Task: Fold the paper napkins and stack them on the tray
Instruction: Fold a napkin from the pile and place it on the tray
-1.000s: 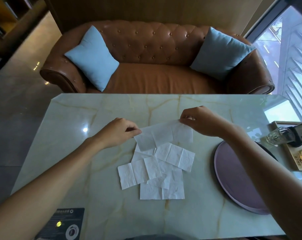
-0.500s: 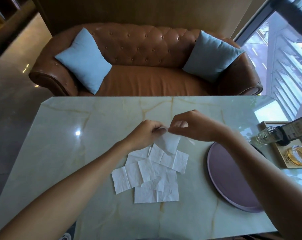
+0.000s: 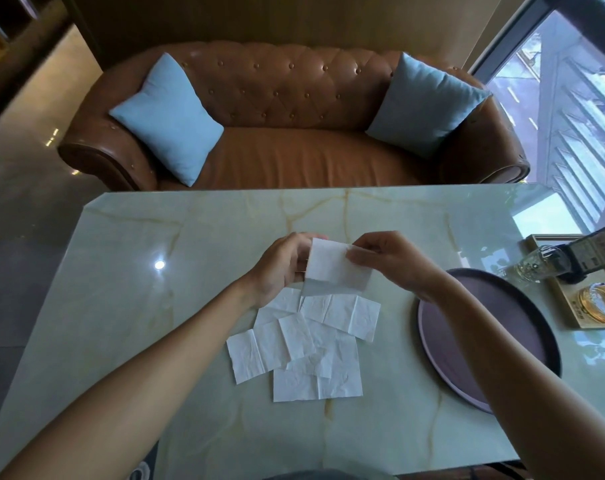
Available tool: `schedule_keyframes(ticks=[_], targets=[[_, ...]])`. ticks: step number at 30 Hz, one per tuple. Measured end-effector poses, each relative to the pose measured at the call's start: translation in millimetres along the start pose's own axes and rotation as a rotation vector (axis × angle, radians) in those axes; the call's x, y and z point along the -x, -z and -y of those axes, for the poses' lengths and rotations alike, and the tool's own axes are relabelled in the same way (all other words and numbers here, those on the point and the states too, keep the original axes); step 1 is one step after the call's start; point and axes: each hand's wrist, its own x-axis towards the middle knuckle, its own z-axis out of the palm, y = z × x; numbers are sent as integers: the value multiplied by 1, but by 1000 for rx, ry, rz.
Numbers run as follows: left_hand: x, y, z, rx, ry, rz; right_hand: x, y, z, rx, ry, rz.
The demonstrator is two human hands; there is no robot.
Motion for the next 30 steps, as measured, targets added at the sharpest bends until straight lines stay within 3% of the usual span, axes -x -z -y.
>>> schedule_keyframes(ticks=[6,10,14,20,22,26,30], targets=[[-2,7,15,-293,-164,-115,2,-8,9,-12,-8,12],[6,2,9,-346,-239,-205,3,-10,7,-9,-4,-2],[9,8,7,-359,-284,-283,7,-5,-1,-171,-48,-97],[4,10,6,-206,-195,-250,16,-27,-9,-508,-170,1],[2,11,9,-192,-148,-237,12,-37,-10,-578,-177,-64],[3,13,20,-245,-123,-231,8,-49,-12,-540,-208,-226],[9,13,25,-366,-151,-173,11,-54,-15,-499,-178,-251]])
